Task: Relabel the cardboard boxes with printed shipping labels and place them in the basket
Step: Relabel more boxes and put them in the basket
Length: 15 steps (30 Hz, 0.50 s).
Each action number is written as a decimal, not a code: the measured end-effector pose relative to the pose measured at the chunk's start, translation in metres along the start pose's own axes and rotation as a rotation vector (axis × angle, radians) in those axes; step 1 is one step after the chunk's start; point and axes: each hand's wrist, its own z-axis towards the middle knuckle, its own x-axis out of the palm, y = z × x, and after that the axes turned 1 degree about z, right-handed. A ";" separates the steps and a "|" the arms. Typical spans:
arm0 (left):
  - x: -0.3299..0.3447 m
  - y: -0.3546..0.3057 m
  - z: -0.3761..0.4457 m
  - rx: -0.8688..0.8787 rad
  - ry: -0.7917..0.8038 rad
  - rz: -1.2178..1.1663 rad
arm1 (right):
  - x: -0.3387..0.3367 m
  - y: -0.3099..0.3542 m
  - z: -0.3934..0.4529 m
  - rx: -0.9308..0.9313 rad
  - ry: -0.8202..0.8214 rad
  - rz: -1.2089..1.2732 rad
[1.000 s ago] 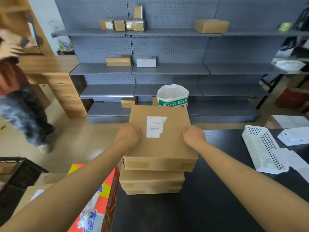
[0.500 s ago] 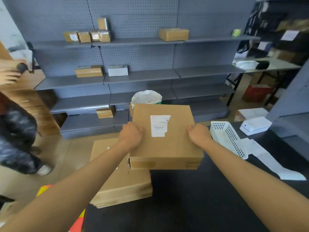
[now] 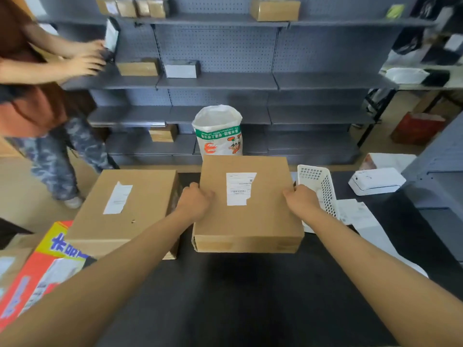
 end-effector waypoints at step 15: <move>0.073 0.055 0.036 -0.109 0.116 0.029 | 0.072 -0.054 0.038 0.115 0.158 -0.053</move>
